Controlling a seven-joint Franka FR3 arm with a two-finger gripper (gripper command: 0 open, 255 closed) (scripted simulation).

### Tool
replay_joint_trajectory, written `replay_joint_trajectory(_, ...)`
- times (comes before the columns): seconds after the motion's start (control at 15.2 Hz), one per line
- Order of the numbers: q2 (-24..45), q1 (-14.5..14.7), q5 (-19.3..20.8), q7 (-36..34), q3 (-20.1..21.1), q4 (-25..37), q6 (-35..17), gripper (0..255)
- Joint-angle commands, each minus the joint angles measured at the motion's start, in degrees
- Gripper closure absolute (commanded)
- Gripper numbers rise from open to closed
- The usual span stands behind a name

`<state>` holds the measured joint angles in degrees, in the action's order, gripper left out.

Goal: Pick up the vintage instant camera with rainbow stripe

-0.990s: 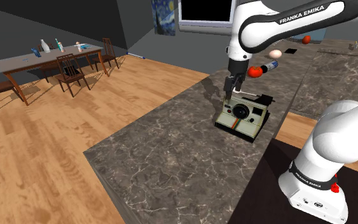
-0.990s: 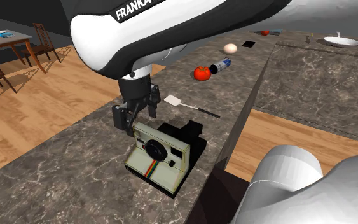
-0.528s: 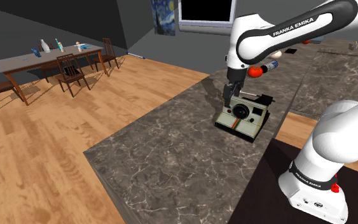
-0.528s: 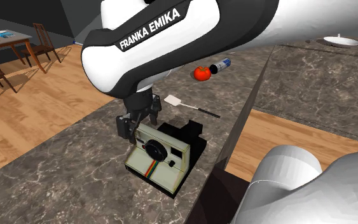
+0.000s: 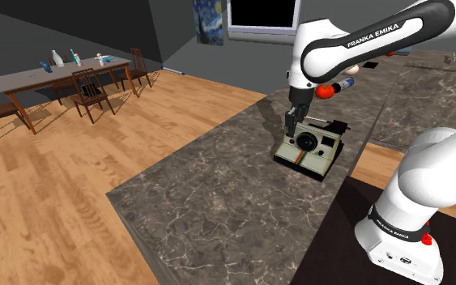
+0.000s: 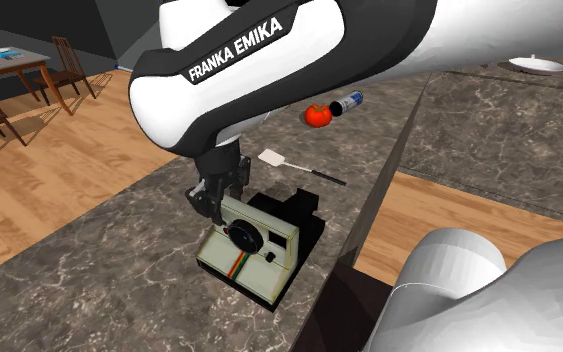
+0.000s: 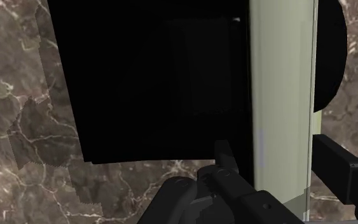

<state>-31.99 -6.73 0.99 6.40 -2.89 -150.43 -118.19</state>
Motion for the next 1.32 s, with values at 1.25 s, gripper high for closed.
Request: replay_joint_trajectory(1.25,-2.72,0.06,-0.13,-0.12,0.28,9.72,12.48,255)
